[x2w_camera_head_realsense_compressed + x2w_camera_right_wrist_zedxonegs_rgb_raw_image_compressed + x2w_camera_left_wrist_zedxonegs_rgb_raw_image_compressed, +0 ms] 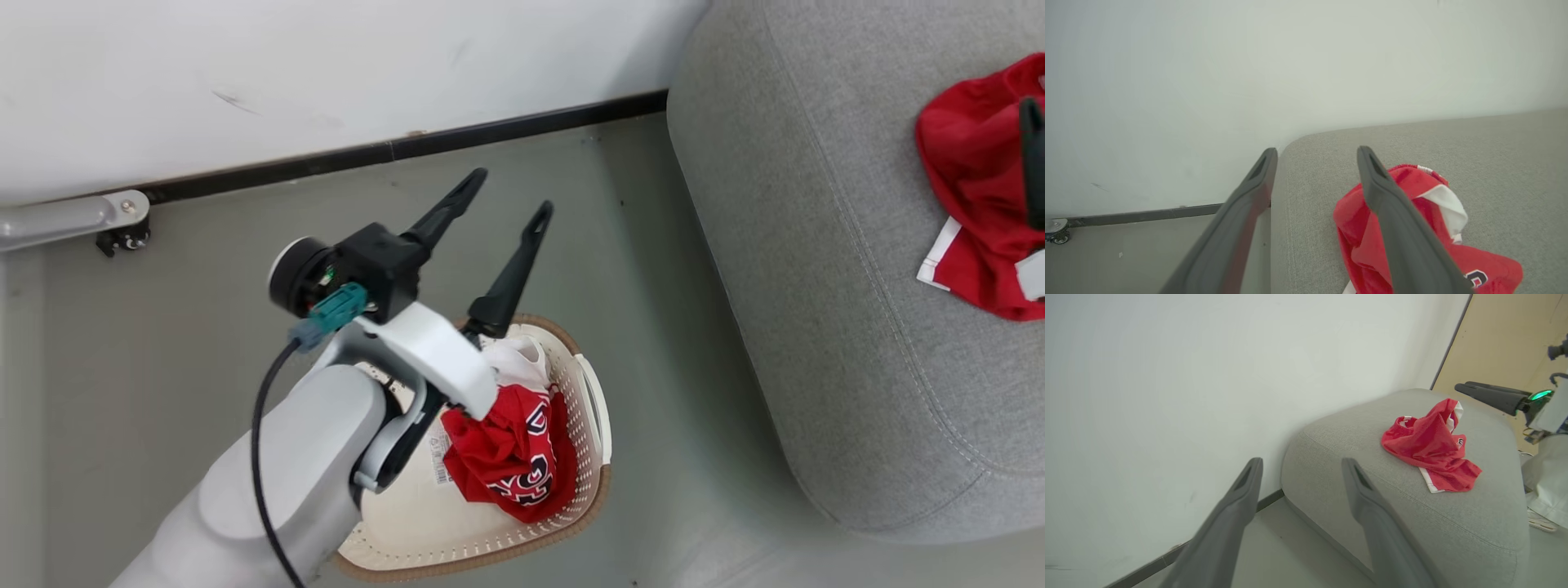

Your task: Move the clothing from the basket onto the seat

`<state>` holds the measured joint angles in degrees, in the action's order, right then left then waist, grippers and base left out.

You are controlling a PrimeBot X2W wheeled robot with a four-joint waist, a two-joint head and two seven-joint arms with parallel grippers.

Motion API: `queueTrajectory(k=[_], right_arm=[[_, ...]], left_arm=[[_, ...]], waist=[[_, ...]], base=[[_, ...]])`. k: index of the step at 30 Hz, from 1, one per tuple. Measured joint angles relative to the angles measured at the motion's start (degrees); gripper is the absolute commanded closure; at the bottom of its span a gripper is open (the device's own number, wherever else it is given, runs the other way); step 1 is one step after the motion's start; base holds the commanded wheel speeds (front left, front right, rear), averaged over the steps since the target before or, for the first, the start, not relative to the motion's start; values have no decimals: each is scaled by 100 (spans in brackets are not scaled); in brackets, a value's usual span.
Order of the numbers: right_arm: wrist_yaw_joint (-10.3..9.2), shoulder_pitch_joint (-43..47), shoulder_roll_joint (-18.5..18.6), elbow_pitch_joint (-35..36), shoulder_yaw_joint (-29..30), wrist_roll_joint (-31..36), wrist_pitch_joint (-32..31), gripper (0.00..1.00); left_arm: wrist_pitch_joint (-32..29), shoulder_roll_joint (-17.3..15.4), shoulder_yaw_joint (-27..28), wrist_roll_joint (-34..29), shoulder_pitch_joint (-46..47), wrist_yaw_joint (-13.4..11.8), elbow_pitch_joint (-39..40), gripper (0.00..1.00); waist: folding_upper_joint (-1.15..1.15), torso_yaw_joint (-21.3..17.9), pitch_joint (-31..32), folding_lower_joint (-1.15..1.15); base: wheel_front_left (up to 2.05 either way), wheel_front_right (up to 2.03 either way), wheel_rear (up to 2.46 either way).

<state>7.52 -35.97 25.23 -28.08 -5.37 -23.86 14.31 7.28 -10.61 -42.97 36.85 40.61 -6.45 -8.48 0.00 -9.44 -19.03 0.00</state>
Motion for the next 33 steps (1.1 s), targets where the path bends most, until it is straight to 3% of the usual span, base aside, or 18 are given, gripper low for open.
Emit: queueTrajectory(k=[24,33], right_arm=[[1,469,-1065,524,-509,918,7,0],[1,876,-1444,676,-538,1289,7,0]], left_arm=[[498,-738,821,349,-1300,-439,-409,0],[594,-837,1038,400,-1834,-610,-547,0]], waist=[[0,522,881,0],[0,682,1236,0]], base=[[0,0,0],[0,0,0]])
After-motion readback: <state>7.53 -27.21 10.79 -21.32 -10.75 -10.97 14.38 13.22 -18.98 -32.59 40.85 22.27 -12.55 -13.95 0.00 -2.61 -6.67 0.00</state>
